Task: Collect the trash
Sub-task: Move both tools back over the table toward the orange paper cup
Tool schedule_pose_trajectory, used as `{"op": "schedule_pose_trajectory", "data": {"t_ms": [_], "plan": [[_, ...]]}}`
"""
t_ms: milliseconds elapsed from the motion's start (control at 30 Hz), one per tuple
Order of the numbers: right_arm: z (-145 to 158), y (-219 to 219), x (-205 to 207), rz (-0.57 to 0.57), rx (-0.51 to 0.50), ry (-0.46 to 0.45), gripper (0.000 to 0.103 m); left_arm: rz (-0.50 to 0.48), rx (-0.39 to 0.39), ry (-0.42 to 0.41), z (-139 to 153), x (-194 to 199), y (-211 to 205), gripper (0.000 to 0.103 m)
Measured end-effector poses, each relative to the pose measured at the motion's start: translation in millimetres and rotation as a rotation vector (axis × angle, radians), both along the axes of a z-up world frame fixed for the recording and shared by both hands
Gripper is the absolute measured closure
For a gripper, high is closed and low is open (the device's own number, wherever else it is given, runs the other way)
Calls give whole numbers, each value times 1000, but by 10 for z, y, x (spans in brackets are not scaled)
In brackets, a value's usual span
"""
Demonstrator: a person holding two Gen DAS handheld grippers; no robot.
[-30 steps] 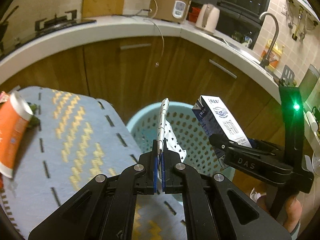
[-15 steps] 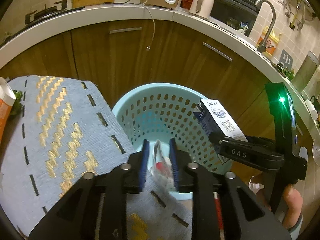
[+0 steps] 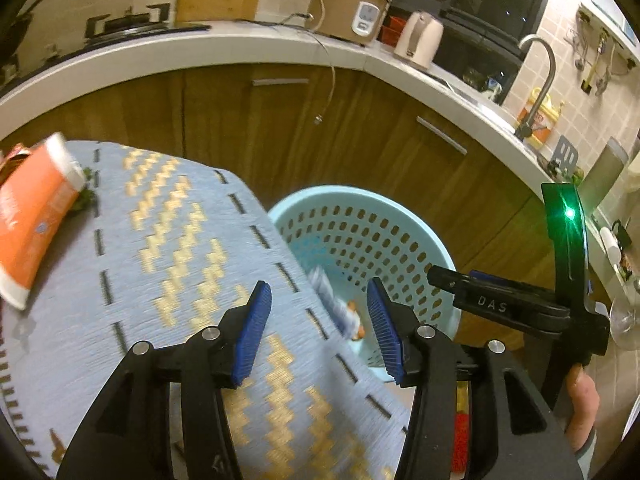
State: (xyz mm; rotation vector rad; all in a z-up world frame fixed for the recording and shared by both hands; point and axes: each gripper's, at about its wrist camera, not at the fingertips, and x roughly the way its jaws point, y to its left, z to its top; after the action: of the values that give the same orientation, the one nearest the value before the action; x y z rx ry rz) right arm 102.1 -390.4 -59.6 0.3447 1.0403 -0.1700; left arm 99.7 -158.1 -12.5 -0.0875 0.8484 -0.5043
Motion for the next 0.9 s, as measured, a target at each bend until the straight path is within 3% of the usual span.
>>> {"op": "schedule_pose_trajectory", "data": {"t_ms": [200, 500, 600, 700, 900], "plan": [[301, 468, 11, 100, 8, -96, 37, 78, -14, -40, 168, -138, 404, 55], [780, 1443, 36, 321, -22, -230, 37, 292, -22, -96, 413, -257, 1373, 51], [837, 1734, 51, 376, -29, -248, 37, 380, -14, -108, 472, -269, 1704, 48], [830, 2018, 106, 425, -24, -255, 37, 477, -1, -139, 544, -290, 2033, 35], [583, 2403, 193, 494, 10, -239, 37, 576, -15, -145, 644, -185, 2595, 30]]}}
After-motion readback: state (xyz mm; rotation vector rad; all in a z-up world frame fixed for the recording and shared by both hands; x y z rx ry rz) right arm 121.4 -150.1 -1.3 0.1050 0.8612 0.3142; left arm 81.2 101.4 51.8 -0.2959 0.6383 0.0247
